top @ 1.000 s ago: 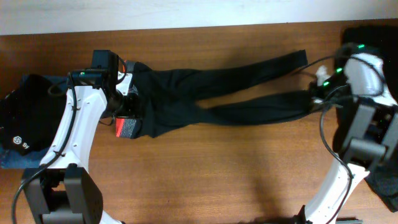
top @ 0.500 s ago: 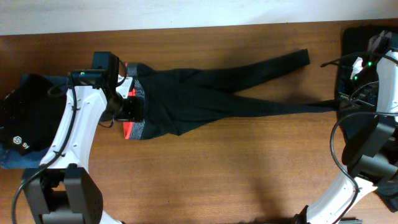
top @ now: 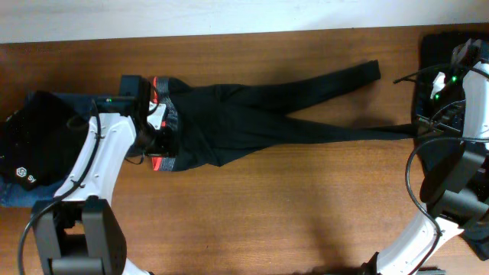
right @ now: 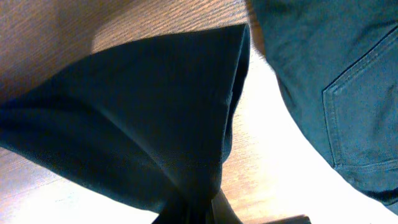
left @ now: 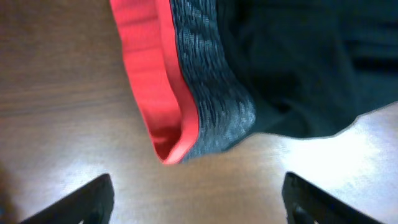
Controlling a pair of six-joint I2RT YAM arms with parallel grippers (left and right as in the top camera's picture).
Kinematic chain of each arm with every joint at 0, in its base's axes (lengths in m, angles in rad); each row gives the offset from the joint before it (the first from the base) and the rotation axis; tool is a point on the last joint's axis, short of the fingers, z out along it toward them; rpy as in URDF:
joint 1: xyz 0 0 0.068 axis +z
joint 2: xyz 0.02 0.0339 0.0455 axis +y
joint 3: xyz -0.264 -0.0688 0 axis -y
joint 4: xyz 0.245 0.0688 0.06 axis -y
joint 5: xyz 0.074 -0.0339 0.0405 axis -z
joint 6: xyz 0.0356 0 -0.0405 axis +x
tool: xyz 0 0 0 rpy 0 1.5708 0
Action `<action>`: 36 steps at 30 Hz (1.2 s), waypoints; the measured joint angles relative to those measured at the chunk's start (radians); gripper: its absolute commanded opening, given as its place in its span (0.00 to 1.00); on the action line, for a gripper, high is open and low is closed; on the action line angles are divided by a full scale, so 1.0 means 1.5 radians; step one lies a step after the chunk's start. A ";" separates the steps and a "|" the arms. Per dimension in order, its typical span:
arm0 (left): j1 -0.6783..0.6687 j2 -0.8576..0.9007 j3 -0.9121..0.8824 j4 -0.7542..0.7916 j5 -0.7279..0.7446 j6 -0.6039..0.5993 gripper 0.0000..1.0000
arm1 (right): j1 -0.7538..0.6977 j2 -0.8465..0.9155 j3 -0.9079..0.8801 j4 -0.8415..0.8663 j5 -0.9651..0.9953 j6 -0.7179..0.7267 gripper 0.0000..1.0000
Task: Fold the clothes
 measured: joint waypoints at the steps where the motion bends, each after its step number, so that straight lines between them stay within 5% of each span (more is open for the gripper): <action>1: 0.000 0.001 -0.010 0.010 0.001 -0.001 0.81 | 0.000 0.000 0.000 0.000 0.000 0.000 0.04; 6: 0.000 0.004 -0.077 0.121 0.040 -0.003 0.47 | 0.000 0.000 0.000 0.000 0.000 0.001 0.04; 10: 0.000 0.004 -0.111 0.168 0.089 -0.004 0.45 | 0.000 0.000 0.000 -0.001 0.000 0.001 0.04; 11: 0.000 0.004 -0.118 0.170 0.095 -0.004 0.30 | 0.000 0.000 0.000 -0.001 0.000 0.000 0.04; 12: 0.000 0.004 -0.125 0.169 0.100 -0.004 0.01 | 0.000 0.000 0.000 -0.001 0.000 0.000 0.04; 18: 0.004 0.005 -0.142 0.102 0.078 -0.017 0.00 | 0.000 0.000 0.000 -0.001 0.000 0.001 0.04; 26: 0.116 -0.017 -0.143 0.024 -0.099 -0.134 0.00 | 0.000 0.000 0.000 -0.002 0.003 0.000 0.04; 36: 0.165 -0.034 -0.143 0.015 -0.090 -0.167 0.00 | 0.000 0.000 0.000 -0.038 0.008 0.000 0.04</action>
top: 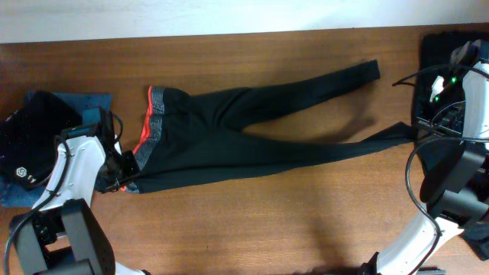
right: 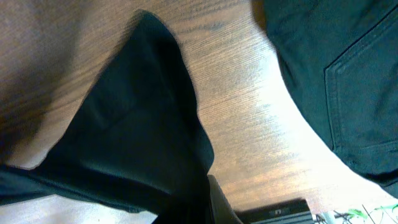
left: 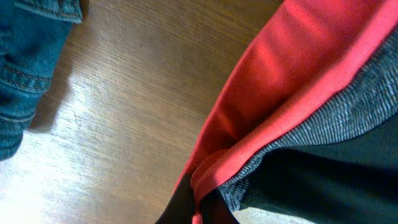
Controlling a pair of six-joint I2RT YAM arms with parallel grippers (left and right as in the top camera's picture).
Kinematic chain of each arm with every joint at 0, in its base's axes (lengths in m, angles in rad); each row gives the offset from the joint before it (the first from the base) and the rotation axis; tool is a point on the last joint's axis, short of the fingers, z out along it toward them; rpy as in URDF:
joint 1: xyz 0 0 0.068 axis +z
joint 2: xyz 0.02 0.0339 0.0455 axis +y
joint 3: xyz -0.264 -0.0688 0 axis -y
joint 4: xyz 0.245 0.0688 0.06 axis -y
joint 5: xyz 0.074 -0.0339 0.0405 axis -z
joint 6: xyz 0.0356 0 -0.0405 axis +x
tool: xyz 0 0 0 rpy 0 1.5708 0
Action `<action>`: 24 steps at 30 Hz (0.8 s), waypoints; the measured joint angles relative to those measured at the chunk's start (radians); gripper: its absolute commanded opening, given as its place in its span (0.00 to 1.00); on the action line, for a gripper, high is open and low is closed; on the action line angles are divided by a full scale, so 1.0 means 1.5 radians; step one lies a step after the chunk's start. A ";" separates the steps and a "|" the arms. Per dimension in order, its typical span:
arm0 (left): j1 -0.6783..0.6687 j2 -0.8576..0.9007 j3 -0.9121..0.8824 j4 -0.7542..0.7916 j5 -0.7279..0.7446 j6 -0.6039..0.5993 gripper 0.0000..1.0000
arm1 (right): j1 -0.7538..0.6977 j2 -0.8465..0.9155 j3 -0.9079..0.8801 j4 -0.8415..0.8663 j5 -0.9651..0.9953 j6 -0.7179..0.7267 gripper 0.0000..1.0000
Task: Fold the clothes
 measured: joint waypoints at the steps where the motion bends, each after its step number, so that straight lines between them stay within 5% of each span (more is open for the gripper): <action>1: 0.000 0.000 0.000 -0.009 0.002 0.000 0.00 | 0.000 0.000 0.000 -0.003 0.000 -0.001 0.04; 14: 0.000 0.000 0.000 -0.105 0.020 0.000 0.02 | 0.000 0.000 -0.049 -0.030 0.034 0.002 0.13; 15: 0.000 0.000 0.000 -0.104 0.020 0.000 0.10 | 0.000 0.000 -0.063 -0.026 0.036 0.002 0.14; 18: 0.000 0.000 0.000 -0.100 0.017 -0.002 0.63 | 0.000 0.000 -0.101 0.001 0.049 0.010 0.34; 21: 0.001 0.000 0.000 -0.089 0.015 -0.003 0.81 | 0.000 0.000 -0.119 0.038 0.067 0.018 0.36; 24: 0.001 0.000 0.000 -0.068 0.015 -0.007 0.84 | 0.000 0.000 -0.119 0.090 0.077 0.028 0.48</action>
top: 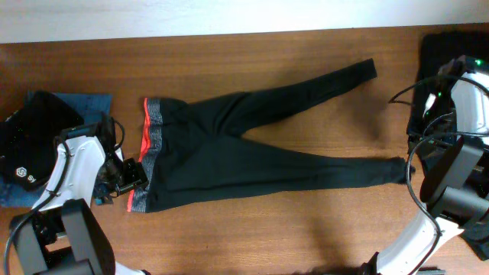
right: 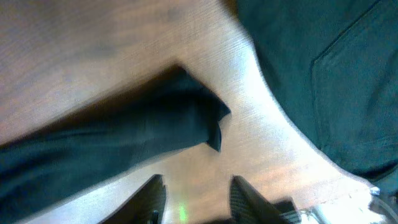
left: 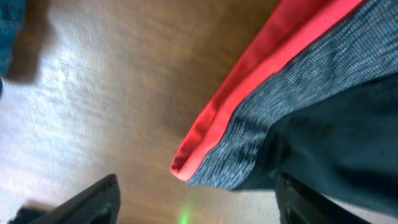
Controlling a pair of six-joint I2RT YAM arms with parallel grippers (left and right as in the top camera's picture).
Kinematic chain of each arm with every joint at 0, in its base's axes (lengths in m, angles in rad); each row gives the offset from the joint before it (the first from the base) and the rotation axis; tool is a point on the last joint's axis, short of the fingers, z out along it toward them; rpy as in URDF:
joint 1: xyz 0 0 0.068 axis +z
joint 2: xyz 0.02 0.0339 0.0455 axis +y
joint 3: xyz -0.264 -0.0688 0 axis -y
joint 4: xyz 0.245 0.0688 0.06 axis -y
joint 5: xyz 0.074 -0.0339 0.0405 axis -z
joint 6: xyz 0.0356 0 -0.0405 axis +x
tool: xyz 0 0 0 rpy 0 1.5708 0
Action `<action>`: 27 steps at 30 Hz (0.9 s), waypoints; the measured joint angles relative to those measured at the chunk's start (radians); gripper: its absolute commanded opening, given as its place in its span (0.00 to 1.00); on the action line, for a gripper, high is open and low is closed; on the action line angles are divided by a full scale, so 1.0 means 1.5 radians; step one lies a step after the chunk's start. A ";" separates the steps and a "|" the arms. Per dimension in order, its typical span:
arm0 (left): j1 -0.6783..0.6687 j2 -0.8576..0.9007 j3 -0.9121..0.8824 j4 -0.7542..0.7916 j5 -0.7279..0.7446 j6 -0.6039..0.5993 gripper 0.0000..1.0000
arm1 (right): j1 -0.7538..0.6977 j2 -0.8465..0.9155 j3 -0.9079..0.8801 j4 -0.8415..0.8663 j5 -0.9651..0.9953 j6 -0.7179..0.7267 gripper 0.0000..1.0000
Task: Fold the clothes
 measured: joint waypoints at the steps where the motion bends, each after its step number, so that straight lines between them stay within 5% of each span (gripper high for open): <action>1: 0.000 0.000 0.000 0.008 0.000 -0.001 0.85 | 0.000 0.000 0.000 0.013 0.003 0.001 0.49; 11: 0.000 0.000 0.020 0.174 0.057 -0.002 0.81 | 0.002 0.000 0.000 0.139 -0.060 -0.014 0.50; 18: -0.020 0.000 0.028 0.394 0.149 -0.003 0.80 | 0.031 0.000 -0.001 0.280 -0.192 -0.087 0.83; 27: -0.087 0.034 0.032 0.527 0.178 -0.003 0.79 | 0.096 0.002 -0.002 0.500 -0.234 -0.106 0.90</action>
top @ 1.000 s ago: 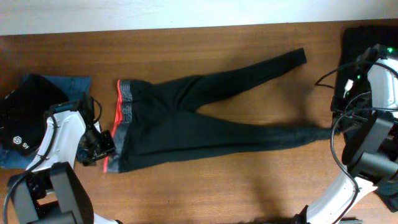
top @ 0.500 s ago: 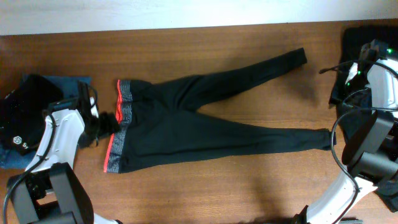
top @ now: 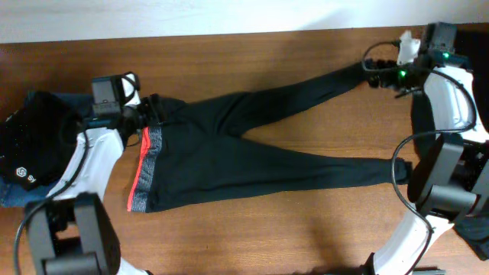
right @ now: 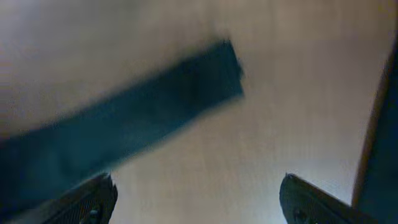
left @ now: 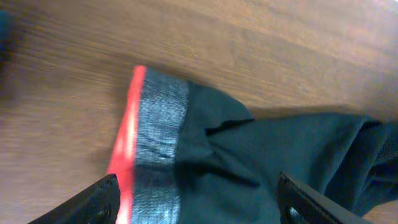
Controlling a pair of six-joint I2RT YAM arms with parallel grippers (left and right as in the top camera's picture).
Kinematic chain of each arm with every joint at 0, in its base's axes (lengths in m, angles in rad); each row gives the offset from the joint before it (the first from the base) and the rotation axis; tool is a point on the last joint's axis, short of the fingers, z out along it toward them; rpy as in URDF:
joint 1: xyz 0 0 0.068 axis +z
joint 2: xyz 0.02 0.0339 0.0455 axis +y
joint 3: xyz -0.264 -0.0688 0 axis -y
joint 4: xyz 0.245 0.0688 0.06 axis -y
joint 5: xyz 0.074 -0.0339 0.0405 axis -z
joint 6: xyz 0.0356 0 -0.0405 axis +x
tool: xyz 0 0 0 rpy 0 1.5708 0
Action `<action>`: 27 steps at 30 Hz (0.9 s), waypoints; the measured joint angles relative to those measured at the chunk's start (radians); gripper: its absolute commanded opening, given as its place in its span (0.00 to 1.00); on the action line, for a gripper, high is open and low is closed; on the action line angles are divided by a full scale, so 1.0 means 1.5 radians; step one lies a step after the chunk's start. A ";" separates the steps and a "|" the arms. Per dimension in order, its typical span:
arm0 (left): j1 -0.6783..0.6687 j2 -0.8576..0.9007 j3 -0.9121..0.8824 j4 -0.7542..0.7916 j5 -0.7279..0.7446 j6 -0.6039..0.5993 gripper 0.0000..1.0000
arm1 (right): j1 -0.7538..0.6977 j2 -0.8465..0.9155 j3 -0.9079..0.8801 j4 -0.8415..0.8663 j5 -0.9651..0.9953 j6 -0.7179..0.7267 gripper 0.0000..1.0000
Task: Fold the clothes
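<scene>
Black leggings [top: 252, 156] lie spread on the wooden table [top: 267, 229], with the grey and red waistband [top: 142, 169] at the left and both legs running right. My left gripper [top: 153, 113] hovers open over the waistband's far corner; in the left wrist view the waistband [left: 149, 124] lies between the open fingers [left: 99, 199]. Over at the far leg's end [top: 365, 70], my right gripper [top: 372, 70] is also open. The right wrist view is blurred and shows that leg's end [right: 186, 81] ahead of the open gripper [right: 199, 208].
A black garment [top: 30, 141] and blue jeans [top: 11, 195] lie at the table's left end. Dark clothing [top: 480, 237] lies at the right edge behind the right arm, and shows as a dark strip [right: 379, 124] in the right wrist view.
Both open grippers have moved to the far side: the left from the waistband's near corner to its far corner, the right from the near leg's end to the far leg's end. The leggings lie as before.
First the leggings were bunched, my left gripper open over the waistband and the right shut on the near leg's cuff. Then both were shut on them and the leggings were stretched. Then both were open, the leggings flat. Now both hover at the far edge.
</scene>
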 measured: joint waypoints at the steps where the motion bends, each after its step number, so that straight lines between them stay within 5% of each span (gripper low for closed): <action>1: -0.003 0.015 0.000 0.007 0.001 0.000 0.79 | 0.003 0.003 0.000 0.030 -0.003 0.000 0.90; 8: -0.004 0.110 0.000 0.056 0.003 0.000 0.78 | 0.002 0.069 0.000 0.163 -0.014 0.034 0.94; 27: -0.004 0.191 0.000 0.246 -0.030 0.000 0.76 | -0.002 0.130 0.000 0.264 0.019 0.074 0.96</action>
